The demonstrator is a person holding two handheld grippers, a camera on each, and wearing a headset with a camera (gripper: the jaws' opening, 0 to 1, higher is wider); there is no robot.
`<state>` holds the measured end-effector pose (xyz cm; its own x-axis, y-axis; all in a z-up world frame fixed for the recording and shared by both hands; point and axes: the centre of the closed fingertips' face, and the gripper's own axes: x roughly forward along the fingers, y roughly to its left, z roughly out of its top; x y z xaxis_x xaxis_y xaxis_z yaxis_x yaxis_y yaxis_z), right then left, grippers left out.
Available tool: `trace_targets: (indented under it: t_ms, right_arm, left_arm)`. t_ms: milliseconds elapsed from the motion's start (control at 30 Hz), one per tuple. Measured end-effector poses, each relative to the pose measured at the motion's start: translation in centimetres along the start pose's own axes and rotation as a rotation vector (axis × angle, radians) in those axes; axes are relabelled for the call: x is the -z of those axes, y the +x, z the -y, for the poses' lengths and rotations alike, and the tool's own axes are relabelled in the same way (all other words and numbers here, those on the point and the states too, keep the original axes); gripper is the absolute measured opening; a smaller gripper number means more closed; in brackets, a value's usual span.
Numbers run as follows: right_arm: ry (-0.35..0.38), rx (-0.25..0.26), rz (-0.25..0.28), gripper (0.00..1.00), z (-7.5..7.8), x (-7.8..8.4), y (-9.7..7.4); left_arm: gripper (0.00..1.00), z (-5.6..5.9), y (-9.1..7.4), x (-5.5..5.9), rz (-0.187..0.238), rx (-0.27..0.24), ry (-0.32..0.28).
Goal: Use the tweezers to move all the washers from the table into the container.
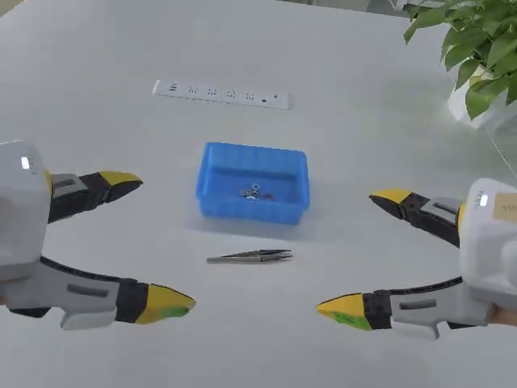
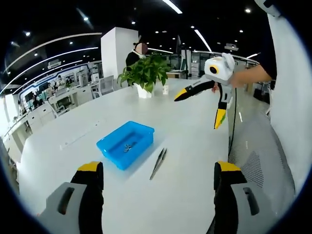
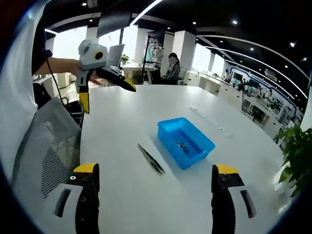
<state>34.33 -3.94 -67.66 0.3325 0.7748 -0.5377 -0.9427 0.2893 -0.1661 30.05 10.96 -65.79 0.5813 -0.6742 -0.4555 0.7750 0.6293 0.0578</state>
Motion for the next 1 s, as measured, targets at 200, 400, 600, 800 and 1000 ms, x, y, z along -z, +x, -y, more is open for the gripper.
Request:
trace_targets:
  t_ms: [200,400,600,800,1000]
  right_arm:
    - [-0.042,0.023,-0.027,1.0,-0.1,-0.3,-0.8]
    - [-0.042,0.029,-0.021,1.0,-0.5,-0.6,-1.9]
    - [-0.041,0.037,-0.027,1.0,-0.5,-0.8,-2.7]
    - [-0.046,0.028,-0.046,1.0,-0.9,-0.6,-3.0]
    - [-0.041,-0.001,-0.078,1.0,-1.7,0.5,-3.3]
  left_arm:
    - [1.0,0.5,-1.1,0.7,-0.042,0.001,-0.007]
    - [0.99,0.7,-1.6,0.9,-0.041,-0.008,0.005]
    - [1.0,0.8,-1.9,0.2,-0.019,-0.023,0.011]
    - [1.0,1.3,-2.1,0.2,-0.015,-0.018,-0.002]
    - [1.0,1.1,-2.5,-0.3,0.004,-0.018,0.001]
